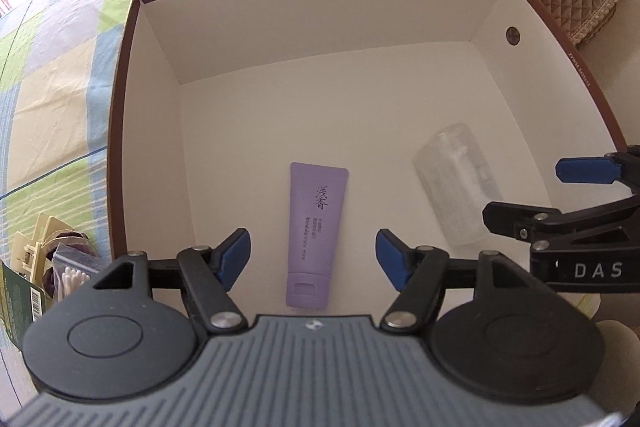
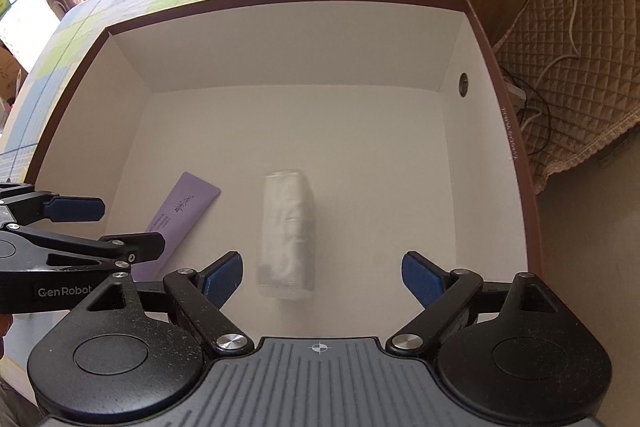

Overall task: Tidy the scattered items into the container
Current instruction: 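Withdraw both tools from the box back toward the remaining items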

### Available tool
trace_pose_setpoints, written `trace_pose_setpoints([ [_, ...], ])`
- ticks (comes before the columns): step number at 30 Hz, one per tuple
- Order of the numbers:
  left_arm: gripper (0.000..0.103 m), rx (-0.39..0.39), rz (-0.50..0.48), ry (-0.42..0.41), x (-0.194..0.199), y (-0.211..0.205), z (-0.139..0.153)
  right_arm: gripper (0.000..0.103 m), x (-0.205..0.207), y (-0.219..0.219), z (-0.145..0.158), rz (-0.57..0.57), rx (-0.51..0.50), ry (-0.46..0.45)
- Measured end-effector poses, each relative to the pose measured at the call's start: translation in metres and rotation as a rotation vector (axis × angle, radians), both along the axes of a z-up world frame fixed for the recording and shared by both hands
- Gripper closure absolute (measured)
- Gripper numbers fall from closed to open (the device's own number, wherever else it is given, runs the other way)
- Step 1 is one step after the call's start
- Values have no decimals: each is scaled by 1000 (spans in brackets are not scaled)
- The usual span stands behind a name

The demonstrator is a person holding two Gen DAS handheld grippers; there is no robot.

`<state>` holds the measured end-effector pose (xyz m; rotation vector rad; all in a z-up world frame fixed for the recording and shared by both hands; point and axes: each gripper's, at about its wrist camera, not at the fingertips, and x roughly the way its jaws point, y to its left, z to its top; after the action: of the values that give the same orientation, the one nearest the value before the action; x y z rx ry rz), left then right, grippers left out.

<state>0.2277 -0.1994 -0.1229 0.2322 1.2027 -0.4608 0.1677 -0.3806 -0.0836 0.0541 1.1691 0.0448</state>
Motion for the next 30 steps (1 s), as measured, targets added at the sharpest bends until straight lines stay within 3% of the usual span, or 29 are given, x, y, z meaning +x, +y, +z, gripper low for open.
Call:
trace_pose_setpoints([
  [5,32,-13,17,-23,-5,6,13,11,-3,3,11,-5,-25,-31],
  [16,32,-42,58,-72,-19,21,44,11,2,28,26,-8,-24,-83],
  [30,29,-51,79,-134,-54,41,75,11,-25,49,47,-4,-2,-140],
])
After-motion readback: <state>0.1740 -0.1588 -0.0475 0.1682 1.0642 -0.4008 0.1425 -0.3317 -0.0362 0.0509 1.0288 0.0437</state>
